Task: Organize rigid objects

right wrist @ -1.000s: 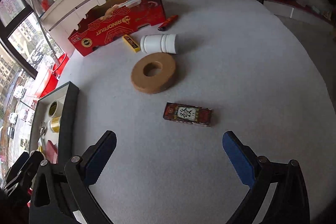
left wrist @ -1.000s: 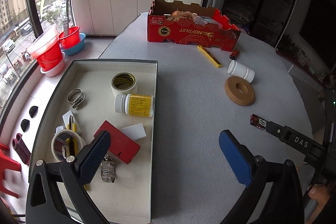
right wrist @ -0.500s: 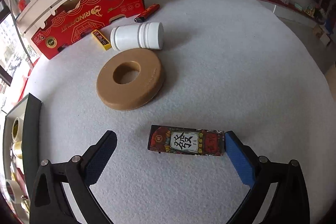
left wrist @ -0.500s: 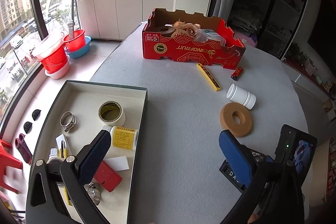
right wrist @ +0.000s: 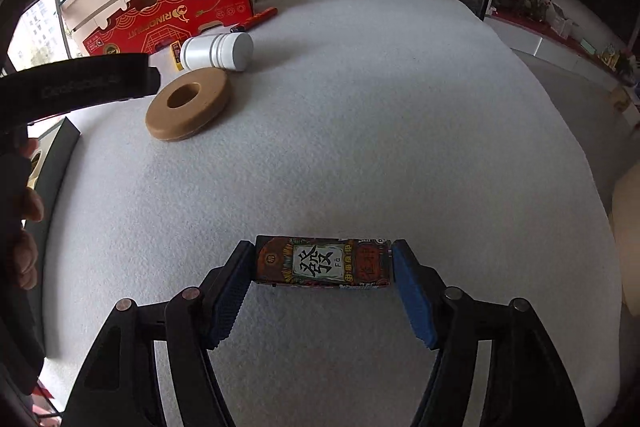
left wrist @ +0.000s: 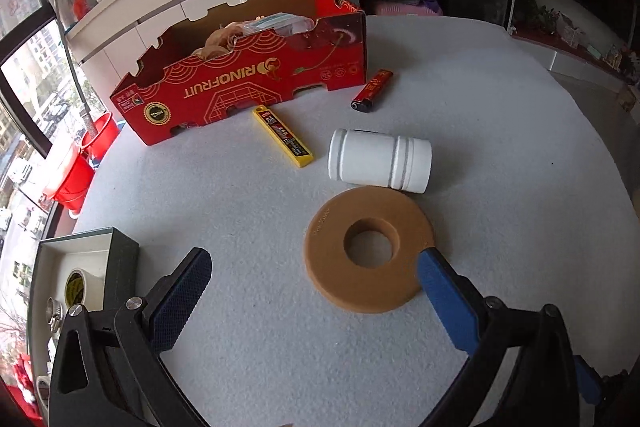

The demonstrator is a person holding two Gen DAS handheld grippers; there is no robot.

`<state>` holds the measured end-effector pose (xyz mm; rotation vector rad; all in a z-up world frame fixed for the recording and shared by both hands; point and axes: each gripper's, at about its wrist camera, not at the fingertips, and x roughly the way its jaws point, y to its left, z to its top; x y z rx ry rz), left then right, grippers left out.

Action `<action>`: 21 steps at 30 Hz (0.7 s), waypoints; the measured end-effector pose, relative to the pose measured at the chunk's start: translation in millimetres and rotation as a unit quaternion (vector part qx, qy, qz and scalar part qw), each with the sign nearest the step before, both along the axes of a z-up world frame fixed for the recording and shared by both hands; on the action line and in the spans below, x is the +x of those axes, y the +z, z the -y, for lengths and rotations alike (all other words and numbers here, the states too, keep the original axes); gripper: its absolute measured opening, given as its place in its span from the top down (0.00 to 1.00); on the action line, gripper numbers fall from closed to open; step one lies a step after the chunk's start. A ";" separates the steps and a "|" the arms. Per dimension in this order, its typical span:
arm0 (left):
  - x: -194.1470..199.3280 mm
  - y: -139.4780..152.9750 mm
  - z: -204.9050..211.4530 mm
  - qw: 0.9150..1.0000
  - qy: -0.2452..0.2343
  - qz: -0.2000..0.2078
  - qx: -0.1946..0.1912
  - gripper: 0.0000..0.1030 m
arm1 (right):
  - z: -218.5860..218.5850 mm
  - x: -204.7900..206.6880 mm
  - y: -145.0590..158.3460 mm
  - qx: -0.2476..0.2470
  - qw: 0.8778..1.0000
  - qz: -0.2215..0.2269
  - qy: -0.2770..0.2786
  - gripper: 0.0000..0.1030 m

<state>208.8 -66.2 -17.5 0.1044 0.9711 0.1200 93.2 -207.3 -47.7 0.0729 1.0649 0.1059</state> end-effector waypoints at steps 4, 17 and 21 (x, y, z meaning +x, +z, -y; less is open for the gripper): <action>14.4 -9.0 11.4 1.000 -0.005 0.010 0.014 0.00 | 2.6 -1.0 0.7 0.003 1.000 -0.002 0.007 0.32; 34.5 -35.8 -4.5 0.997 0.006 -0.016 -0.078 0.00 | -6.1 -5.2 -1.8 -0.021 1.000 0.009 0.020 0.32; 26.3 -29.0 -4.0 0.996 -0.006 -0.028 -0.080 0.14 | -7.0 -7.0 -3.7 -0.034 0.999 0.015 0.025 0.32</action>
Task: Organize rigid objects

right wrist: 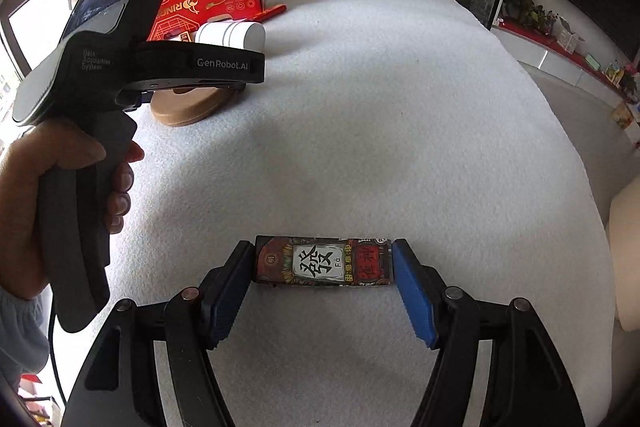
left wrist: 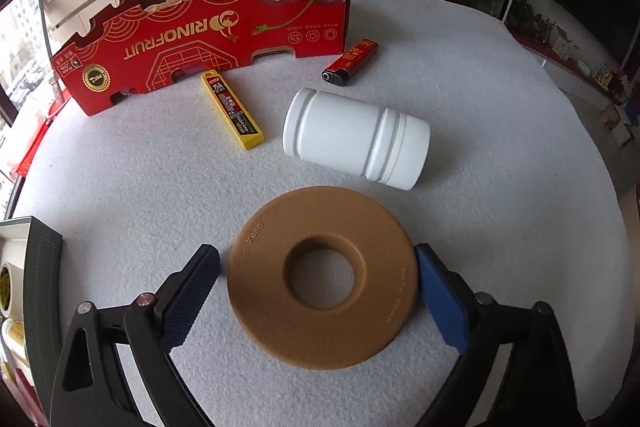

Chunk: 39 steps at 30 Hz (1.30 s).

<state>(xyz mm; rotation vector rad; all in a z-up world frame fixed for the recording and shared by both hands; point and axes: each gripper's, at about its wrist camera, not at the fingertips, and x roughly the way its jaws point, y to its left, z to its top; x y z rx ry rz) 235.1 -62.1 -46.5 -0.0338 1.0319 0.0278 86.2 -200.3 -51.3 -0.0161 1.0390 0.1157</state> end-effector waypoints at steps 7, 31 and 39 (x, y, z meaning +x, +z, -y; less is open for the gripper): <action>-46.1 8.3 -8.2 1.000 -0.012 -0.008 -0.015 0.14 | 8.6 -6.6 5.6 0.014 1.000 -0.004 -0.015 0.32; -229.5 84.8 -29.5 0.994 -0.022 0.111 -0.005 0.14 | -17.6 -58.1 39.8 0.000 0.998 0.050 0.023 0.32; -252.2 101.2 -55.4 0.991 0.008 0.132 -0.015 0.14 | -42.2 -61.5 56.6 -0.010 0.996 0.066 0.057 0.32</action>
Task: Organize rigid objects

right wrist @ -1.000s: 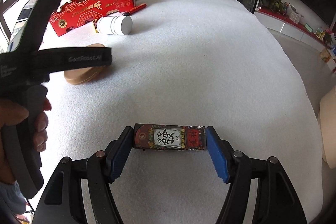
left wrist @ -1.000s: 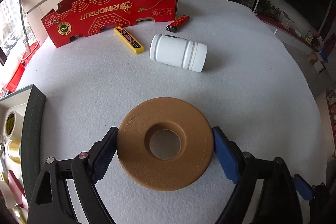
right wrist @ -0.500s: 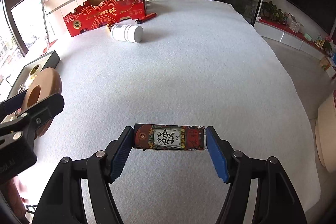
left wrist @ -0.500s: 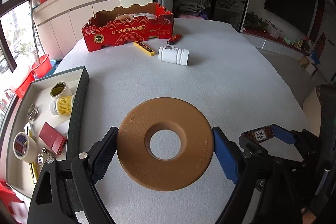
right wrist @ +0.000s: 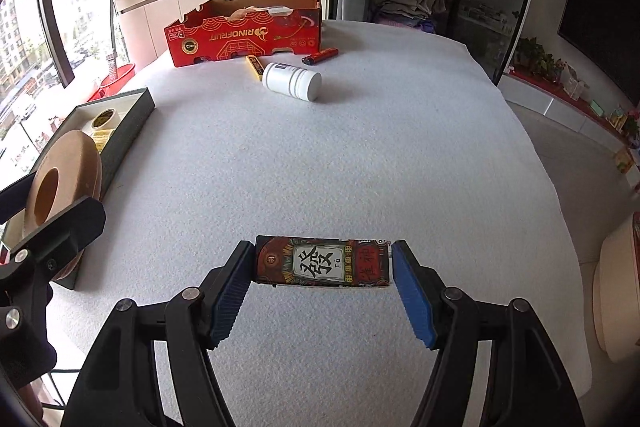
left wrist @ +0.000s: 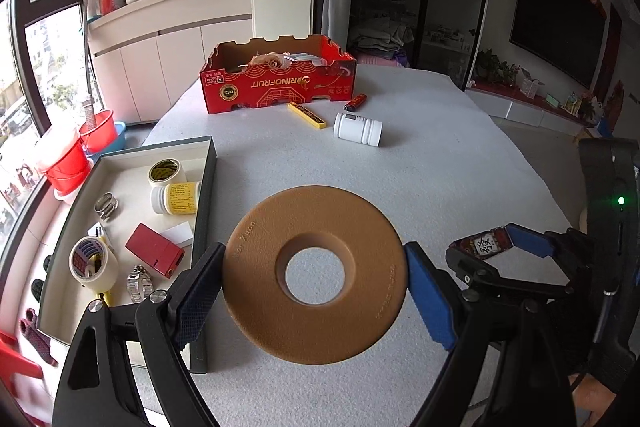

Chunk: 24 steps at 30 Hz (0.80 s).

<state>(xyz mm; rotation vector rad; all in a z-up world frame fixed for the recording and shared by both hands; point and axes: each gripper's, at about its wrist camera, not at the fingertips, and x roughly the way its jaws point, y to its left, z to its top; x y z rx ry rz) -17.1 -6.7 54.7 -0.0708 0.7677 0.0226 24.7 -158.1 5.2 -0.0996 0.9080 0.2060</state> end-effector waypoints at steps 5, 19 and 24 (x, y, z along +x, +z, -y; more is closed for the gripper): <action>-8.8 8.9 -21.8 0.999 0.028 0.015 -0.006 0.14 | -23.9 1.7 12.0 -0.004 0.999 0.004 0.038 0.32; -26.4 13.2 -113.0 0.988 0.152 0.023 0.008 0.14 | -113.6 8.2 44.8 0.007 0.988 0.009 0.157 0.32; -28.6 5.6 -148.5 0.980 0.200 0.010 0.018 0.14 | -145.7 9.6 53.0 0.014 0.981 0.009 0.192 0.32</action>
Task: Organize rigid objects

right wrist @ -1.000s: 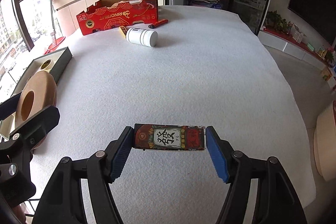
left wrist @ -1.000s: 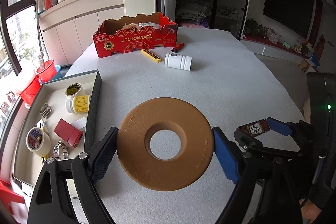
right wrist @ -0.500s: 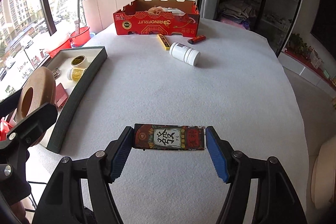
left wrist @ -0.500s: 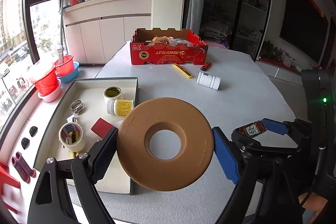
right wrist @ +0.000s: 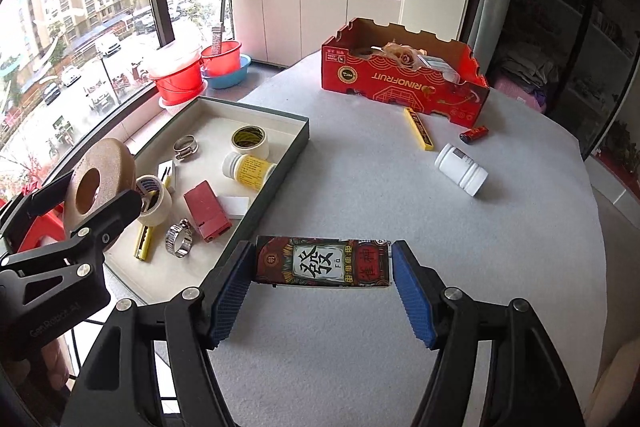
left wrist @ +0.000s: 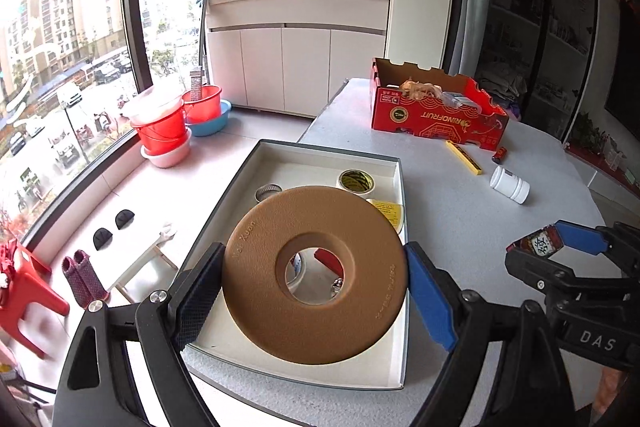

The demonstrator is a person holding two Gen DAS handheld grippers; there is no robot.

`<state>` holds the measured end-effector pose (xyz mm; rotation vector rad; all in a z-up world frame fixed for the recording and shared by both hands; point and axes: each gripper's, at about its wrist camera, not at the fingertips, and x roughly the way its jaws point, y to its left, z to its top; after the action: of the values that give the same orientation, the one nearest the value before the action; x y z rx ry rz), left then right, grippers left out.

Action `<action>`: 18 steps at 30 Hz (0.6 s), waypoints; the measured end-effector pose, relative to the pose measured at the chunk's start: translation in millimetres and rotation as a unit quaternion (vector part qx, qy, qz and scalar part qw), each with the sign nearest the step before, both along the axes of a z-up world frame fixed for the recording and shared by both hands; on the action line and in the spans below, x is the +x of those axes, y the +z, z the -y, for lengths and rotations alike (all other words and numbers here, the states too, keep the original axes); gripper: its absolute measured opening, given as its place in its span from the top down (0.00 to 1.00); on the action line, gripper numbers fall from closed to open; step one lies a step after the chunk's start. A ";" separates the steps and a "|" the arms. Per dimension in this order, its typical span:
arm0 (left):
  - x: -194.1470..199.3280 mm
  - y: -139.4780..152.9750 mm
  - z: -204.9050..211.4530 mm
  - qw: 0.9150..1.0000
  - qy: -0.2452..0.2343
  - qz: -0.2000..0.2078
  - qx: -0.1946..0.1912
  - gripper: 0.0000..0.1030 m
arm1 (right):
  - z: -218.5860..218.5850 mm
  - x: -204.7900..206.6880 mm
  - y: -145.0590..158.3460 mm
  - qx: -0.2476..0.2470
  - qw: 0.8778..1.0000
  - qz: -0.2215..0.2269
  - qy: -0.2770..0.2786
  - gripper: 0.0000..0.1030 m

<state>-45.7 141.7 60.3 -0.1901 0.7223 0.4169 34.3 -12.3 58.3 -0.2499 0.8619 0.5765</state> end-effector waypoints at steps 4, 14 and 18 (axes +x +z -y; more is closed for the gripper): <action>-1.3 -7.5 -20.3 1.000 0.026 -0.013 0.003 0.14 | -21.7 4.5 4.9 0.006 1.000 -0.002 0.019 0.32; -6.9 -23.6 -48.0 0.998 0.055 -0.031 -0.005 0.14 | -57.6 14.8 1.3 0.005 0.999 -0.023 0.047 0.32; -10.1 -25.3 -59.9 0.997 0.067 -0.031 -0.015 0.14 | -63.0 21.6 -2.0 0.005 0.998 -0.032 0.047 0.32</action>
<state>-55.8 201.6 35.0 -0.2564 0.7789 0.5413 55.8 50.6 56.3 -0.2648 0.9121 0.6794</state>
